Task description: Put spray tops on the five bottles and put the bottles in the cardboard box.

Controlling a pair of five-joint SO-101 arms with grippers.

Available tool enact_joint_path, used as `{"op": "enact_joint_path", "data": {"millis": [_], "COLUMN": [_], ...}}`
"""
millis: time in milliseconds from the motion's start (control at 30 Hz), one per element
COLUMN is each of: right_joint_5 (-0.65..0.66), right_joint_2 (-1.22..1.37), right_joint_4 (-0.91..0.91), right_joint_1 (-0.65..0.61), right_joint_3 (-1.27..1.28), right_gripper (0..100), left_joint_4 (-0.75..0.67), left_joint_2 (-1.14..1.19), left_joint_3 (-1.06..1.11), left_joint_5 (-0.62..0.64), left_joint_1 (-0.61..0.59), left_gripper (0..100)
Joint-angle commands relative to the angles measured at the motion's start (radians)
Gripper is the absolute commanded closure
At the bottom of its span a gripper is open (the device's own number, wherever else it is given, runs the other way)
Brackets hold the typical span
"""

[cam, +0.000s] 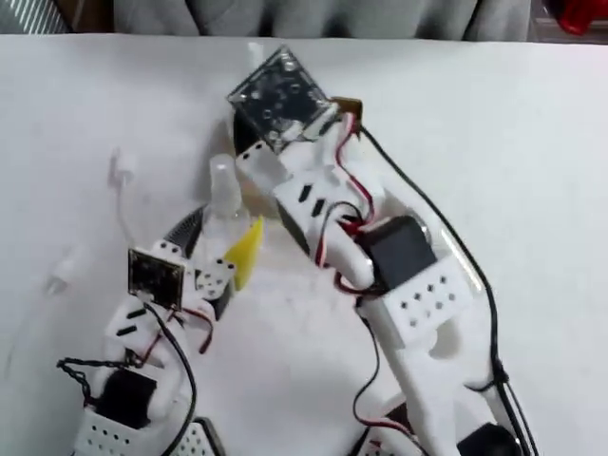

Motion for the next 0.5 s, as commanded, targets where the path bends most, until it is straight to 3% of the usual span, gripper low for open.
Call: {"op": "enact_joint_path", "data": {"millis": [0,267,467], "right_joint_5": [-0.114,-0.143,-0.143], "right_joint_2": [-0.053,-0.128,-0.278], "right_joint_4": [-0.016,0.122,0.107], "right_joint_1": [0.019,0.047,0.048], "right_joint_3": [-0.021,0.021,0.345], "right_gripper": [97.9,98.0,98.0], "left_joint_4": [-0.009,-0.009,-0.048], "left_joint_2": [-0.018,-0.018,-0.018], "left_joint_3": [-0.015,-0.018,-0.012], "left_joint_5": [0.0,0.002,0.003], "left_joint_1": [-0.008,-0.058,-0.059], "left_gripper": [98,98,98]}}
